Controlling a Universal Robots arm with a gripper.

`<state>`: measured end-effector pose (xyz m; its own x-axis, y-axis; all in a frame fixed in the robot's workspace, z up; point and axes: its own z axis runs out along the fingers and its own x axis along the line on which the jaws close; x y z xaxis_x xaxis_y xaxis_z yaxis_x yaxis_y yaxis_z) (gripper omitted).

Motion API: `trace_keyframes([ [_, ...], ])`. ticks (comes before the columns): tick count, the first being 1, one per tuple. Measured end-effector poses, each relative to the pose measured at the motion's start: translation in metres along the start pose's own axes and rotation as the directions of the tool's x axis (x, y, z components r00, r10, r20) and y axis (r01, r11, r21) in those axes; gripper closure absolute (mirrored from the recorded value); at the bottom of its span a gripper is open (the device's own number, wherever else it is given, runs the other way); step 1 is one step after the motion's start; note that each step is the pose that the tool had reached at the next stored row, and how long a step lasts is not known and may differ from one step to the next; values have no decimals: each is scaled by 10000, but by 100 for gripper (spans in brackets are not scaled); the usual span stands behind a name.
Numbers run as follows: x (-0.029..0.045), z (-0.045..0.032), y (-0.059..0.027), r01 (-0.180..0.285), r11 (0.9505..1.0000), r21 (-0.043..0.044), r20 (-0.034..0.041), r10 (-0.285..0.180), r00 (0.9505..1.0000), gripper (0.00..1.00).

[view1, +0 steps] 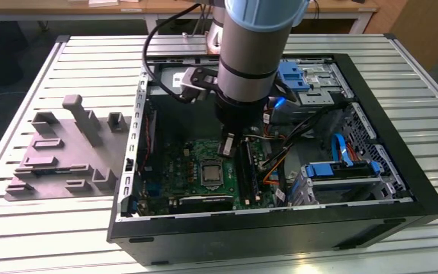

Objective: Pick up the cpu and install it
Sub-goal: 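Install the first cpu locking lever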

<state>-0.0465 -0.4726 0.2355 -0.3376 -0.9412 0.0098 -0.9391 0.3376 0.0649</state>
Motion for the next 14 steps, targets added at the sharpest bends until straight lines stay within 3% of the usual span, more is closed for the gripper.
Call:
trace_keyframes([
  [4, 35, 7, 0, 104, 9999, 5, -6, -104, 9999, 89],
  [9, 36, 43, -2, 841, 9965, 17, -50, -841, 9964, 89],
  [14, 38, 68, -3, 1142, 9934, 37, -51, -1142, 9934, 89],
])
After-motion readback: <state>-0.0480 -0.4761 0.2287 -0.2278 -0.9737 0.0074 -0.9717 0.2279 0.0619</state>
